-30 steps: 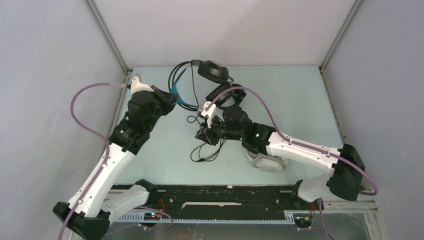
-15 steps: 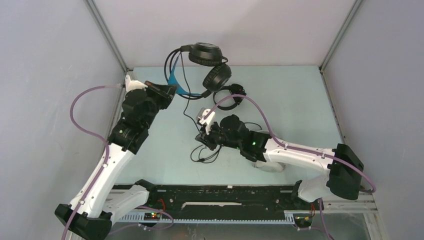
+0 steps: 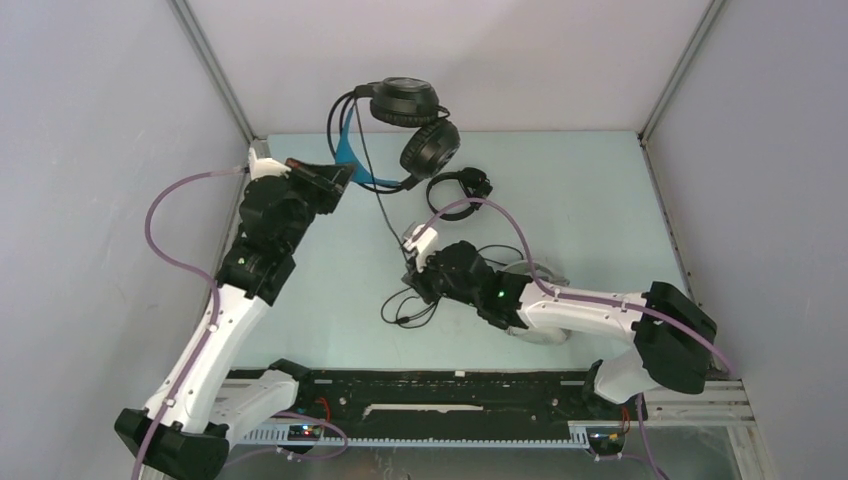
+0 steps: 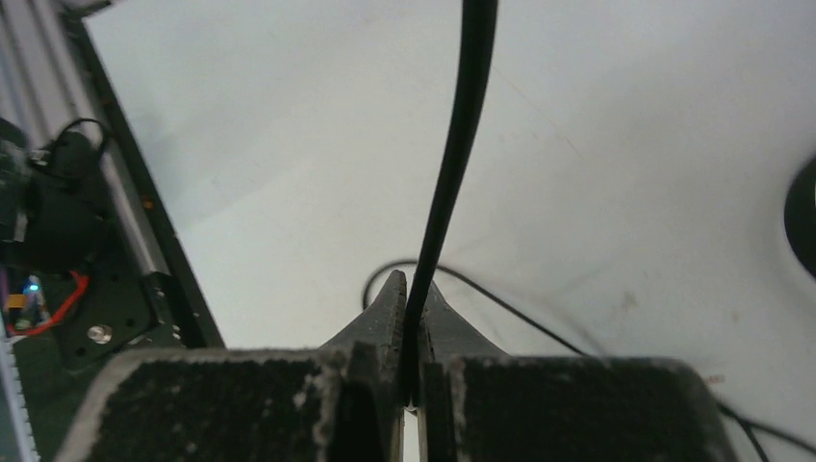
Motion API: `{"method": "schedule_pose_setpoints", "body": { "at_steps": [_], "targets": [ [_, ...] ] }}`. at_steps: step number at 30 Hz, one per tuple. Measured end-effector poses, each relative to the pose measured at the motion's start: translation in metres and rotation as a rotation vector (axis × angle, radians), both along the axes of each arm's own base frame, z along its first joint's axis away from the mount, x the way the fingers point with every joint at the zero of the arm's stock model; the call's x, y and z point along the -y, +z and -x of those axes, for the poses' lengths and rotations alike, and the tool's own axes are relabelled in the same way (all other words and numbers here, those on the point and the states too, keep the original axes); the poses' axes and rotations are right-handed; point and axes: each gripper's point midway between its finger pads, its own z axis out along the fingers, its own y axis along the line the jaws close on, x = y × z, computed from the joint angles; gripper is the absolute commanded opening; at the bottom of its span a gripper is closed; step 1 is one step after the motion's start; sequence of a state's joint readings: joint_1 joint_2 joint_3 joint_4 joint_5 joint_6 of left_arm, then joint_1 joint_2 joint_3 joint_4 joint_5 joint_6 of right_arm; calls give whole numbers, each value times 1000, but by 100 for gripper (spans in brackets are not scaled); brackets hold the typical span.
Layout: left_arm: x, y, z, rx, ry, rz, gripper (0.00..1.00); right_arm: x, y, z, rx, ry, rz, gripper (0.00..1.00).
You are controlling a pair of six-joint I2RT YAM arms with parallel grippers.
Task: Wrap the headphones
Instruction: Wrap the headphones cable around the headphones.
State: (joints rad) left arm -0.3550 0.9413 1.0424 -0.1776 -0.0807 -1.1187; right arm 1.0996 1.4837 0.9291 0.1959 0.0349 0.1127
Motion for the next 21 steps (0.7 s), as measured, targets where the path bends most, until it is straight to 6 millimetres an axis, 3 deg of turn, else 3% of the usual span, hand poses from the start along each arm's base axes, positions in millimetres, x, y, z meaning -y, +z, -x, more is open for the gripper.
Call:
{"method": "schedule_pose_setpoints", "body": {
  "at_steps": [4,11,21],
  "targets": [
    [-10,-2,-3,-13,8,6,0,29,-19,-19,-40,-92,7,0],
    [-5,-4,1,-24,-46,9,0,67,-7,-44,-56,-210,-93,0],
    [-9,-15,3,-46,-80,-41,0,82,-3,-52,-64,-236,-135,0]
  ]
}}
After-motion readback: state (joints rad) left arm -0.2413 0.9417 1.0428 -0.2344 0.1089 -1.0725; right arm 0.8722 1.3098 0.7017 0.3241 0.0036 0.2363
